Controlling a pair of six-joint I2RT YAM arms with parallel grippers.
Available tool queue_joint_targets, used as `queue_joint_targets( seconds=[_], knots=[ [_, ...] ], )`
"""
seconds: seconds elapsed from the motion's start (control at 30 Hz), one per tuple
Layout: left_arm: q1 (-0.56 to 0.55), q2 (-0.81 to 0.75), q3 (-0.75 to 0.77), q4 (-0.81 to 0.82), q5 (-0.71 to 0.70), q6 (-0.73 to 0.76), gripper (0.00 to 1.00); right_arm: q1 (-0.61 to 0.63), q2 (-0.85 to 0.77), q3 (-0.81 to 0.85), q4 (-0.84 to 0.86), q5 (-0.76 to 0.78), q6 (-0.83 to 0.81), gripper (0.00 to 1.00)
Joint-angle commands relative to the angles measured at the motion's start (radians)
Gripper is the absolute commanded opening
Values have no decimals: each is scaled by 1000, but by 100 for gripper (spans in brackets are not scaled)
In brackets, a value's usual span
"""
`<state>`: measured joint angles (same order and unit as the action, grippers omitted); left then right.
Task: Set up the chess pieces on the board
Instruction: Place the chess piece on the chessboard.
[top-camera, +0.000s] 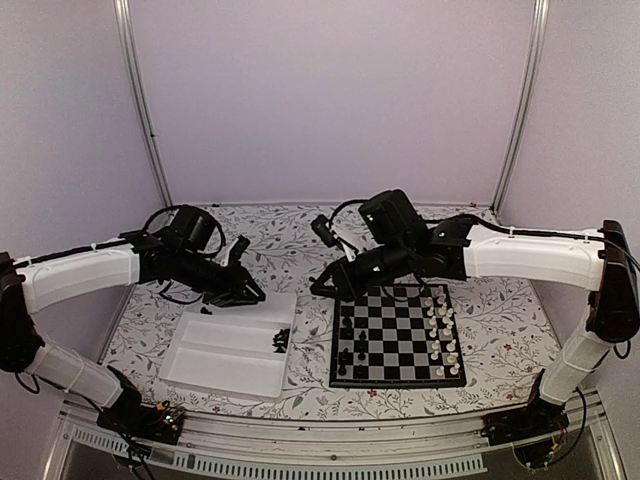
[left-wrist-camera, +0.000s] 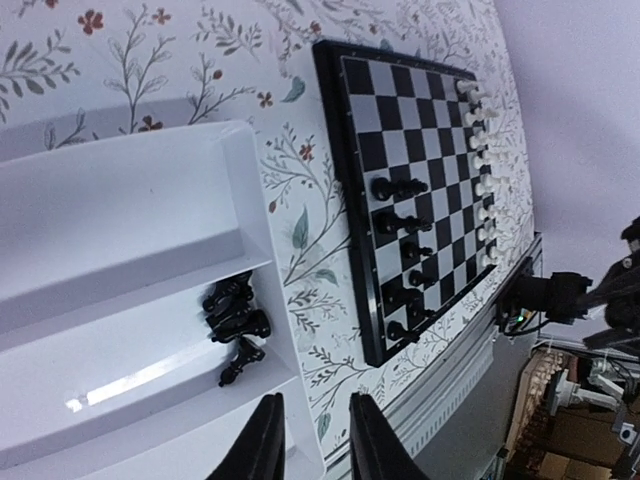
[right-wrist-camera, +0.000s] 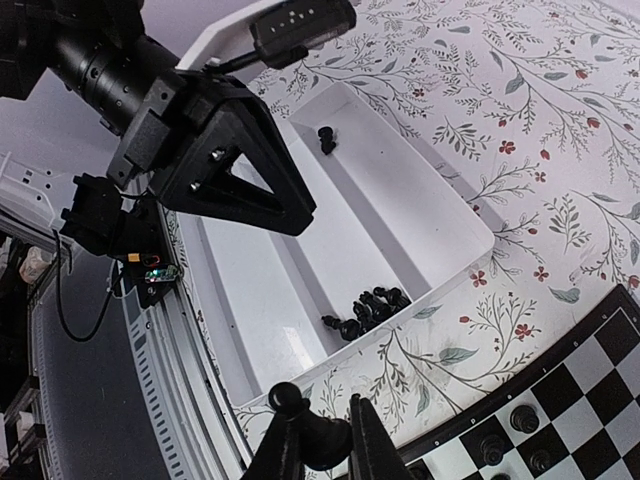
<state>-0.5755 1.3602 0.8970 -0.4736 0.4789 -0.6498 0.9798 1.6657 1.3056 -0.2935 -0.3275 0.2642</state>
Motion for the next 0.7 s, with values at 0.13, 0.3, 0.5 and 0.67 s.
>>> queue_joint_targets(
  seconds=[0.13,0.3,0.5,0.67],
  knots=[
    [-22,-157,73,270,98,26,37,0,-58,-27,16,12,-1,9],
    [-66,-98,119,300,179,9,38,-1,-63,-23,10,34,1,9],
    [-134,-14,171,277,199,22,38,-1,-70,-19,11,35,0,10],
    [-178,49,212,277,208,24,35,-1,-72,-17,11,32,-2,10]
  ],
)
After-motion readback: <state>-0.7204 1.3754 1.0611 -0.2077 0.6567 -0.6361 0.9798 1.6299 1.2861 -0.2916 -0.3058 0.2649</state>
